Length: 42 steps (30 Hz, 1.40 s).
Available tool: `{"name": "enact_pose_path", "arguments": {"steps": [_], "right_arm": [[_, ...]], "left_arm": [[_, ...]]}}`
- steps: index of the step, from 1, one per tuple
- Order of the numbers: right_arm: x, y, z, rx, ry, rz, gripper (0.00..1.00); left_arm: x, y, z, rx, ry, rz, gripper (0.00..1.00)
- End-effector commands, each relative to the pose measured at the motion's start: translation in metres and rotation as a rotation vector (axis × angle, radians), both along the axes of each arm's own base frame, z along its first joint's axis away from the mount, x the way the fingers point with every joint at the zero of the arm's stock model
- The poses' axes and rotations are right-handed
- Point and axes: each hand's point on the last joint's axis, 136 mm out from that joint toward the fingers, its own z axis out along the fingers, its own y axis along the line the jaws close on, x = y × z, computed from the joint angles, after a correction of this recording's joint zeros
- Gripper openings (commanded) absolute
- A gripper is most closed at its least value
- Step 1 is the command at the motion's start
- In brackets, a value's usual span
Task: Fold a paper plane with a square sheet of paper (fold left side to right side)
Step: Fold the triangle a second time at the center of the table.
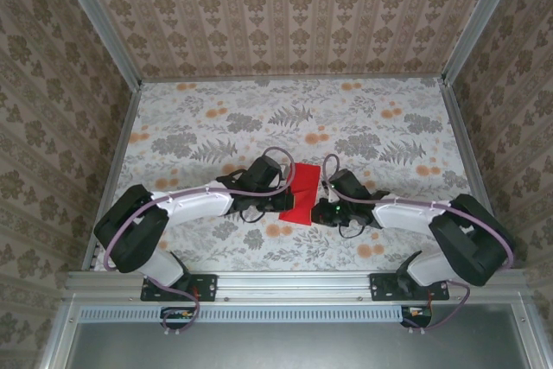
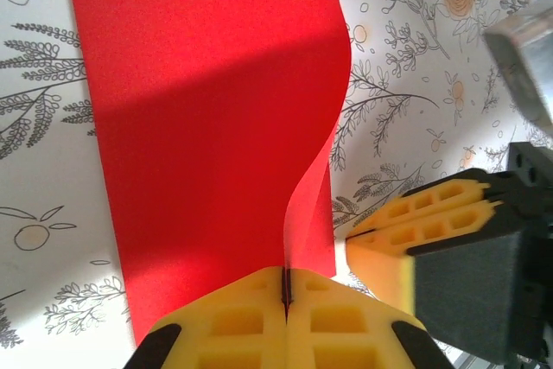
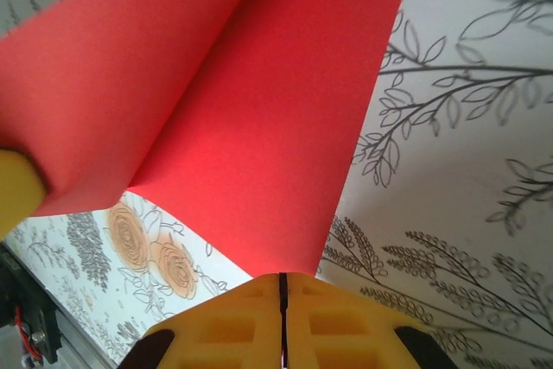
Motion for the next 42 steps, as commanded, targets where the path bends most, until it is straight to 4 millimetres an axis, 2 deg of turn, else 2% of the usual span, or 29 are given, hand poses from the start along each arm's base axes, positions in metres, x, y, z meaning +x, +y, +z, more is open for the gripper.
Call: {"name": "enact_pose_path", "arguments": {"steps": [1, 8, 22, 29, 42], "right_arm": [[0.008, 0.018, 0.009, 0.044, -0.011, 0.017, 0.08], [0.006, 0.02, -0.003, -0.002, 0.028, 0.025, 0.08], [-0.013, -0.016, -0.024, -0.22, 0.112, 0.061, 0.08], [-0.011, -0.025, -0.023, -0.253, 0.116, 0.081, 0.08], [-0.01, -0.023, -0.024, -0.254, 0.119, 0.114, 0.08]], "left_arm": [[-0.002, 0.004, 0.002, 0.008, 0.005, 0.018, 0.0], [-0.002, 0.005, 0.0, 0.018, 0.005, 0.015, 0.0], [0.001, 0.002, 0.006, 0.021, -0.019, -0.013, 0.0], [-0.001, -0.001, 0.004, 0.03, -0.018, -0.052, 0.0], [0.002, -0.002, -0.016, 0.082, -0.021, -0.097, 0.0]]}}
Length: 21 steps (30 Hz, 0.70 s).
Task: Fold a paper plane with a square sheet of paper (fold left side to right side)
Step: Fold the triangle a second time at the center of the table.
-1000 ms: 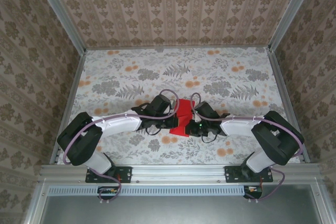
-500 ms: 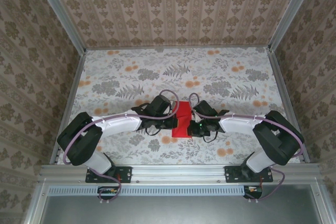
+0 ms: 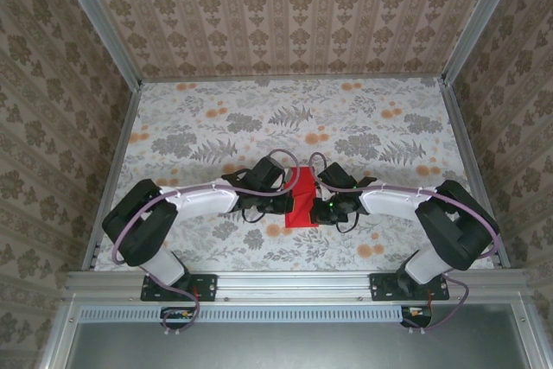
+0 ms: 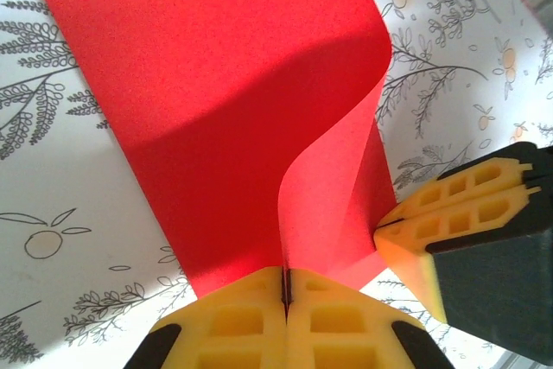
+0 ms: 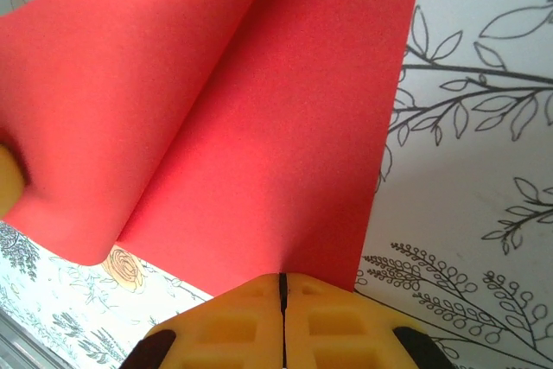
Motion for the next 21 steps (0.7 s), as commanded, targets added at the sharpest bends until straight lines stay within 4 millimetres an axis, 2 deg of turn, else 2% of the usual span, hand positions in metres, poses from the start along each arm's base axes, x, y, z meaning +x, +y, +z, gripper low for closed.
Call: {"name": "enact_pose_path", "arguments": {"steps": [1, 21], "right_arm": [[-0.01, -0.017, -0.015, -0.089, 0.053, 0.005, 0.08], [-0.012, -0.017, -0.019, -0.103, 0.068, 0.02, 0.08]], "left_arm": [[0.005, -0.005, 0.002, 0.01, -0.026, -0.034, 0.0], [0.022, 0.003, -0.016, 0.069, -0.038, -0.03, 0.0]]}}
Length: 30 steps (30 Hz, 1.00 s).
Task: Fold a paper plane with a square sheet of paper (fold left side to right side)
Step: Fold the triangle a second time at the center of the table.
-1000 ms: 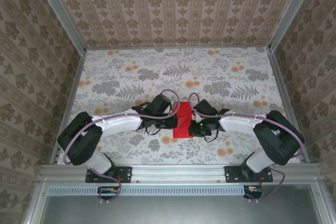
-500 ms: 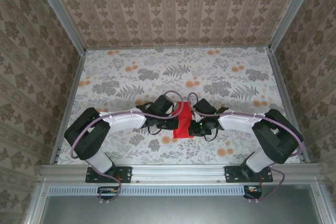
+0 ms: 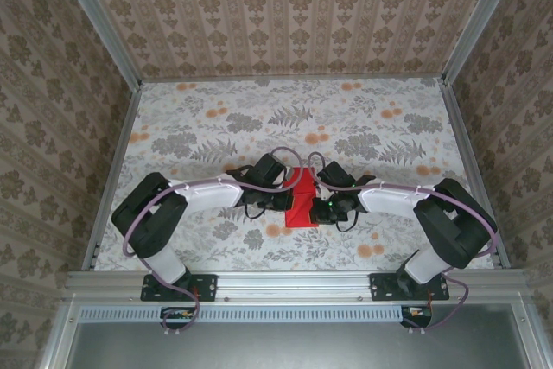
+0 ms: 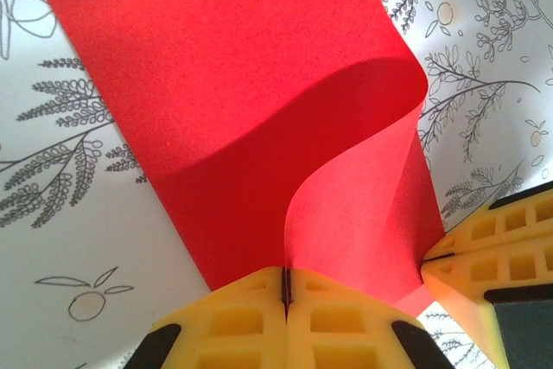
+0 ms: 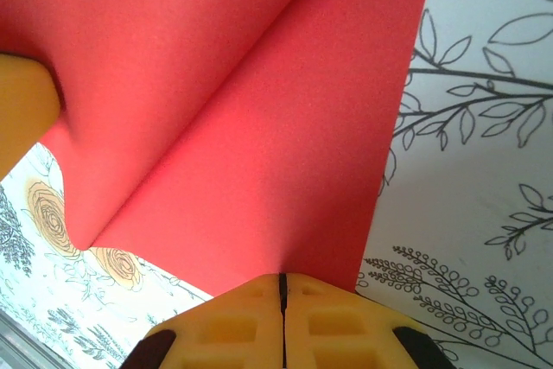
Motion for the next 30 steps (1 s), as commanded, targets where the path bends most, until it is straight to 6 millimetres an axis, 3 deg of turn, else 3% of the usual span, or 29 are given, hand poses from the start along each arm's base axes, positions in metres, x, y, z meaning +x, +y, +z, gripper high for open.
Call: {"name": "enact_pose_path", "arguments": {"steps": [1, 30], "right_arm": [[-0.012, -0.018, -0.019, -0.092, 0.059, 0.0, 0.08], [-0.013, -0.019, -0.02, -0.098, 0.068, 0.008, 0.08]], "left_arm": [[0.006, 0.002, -0.004, 0.022, -0.002, -0.002, 0.0], [0.009, -0.001, -0.016, 0.031, 0.046, -0.009, 0.0]]}}
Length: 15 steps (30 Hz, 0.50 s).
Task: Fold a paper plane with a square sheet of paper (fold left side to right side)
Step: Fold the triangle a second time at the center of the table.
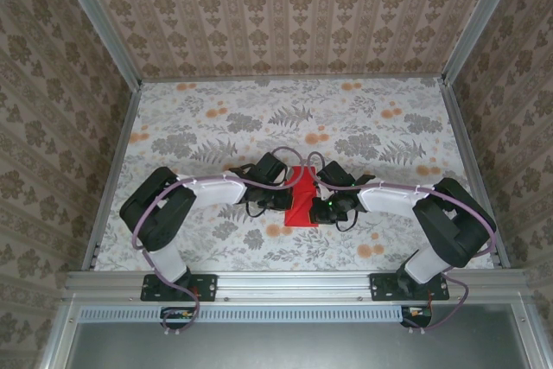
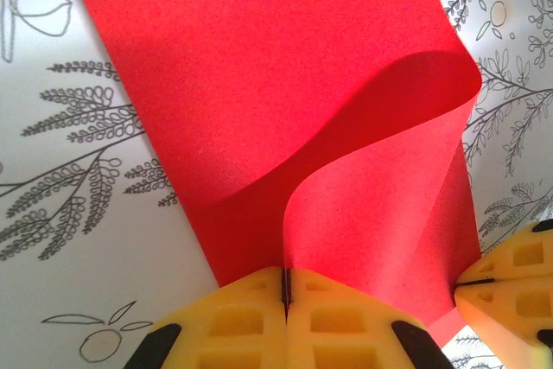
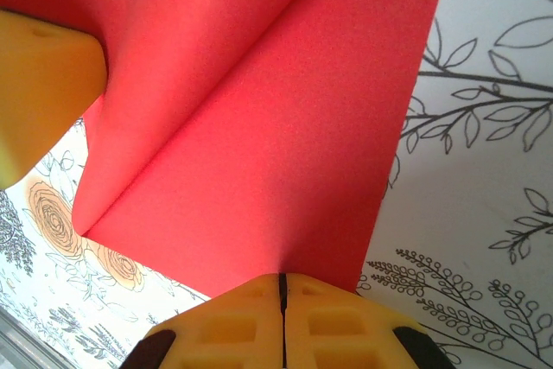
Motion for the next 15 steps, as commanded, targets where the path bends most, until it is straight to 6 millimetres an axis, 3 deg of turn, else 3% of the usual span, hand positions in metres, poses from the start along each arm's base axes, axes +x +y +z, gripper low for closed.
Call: {"name": "enact_pose_path", "arguments": {"steps": [1, 5, 15], "right_arm": [[-0.013, -0.02, -0.02, -0.099, 0.063, 0.003, 0.08], [-0.01, -0.017, -0.015, -0.075, 0.046, 0.003, 0.08], [0.017, -0.001, 0.036, 0.164, -0.07, -0.068, 0.09]], "left_arm": [[0.002, 0.0, -0.004, 0.016, 0.015, -0.017, 0.0], [-0.002, 0.001, -0.008, 0.028, 0.031, -0.019, 0.0], [-0.011, 0.006, -0.014, 0.056, 0.044, -0.015, 0.0]]}}
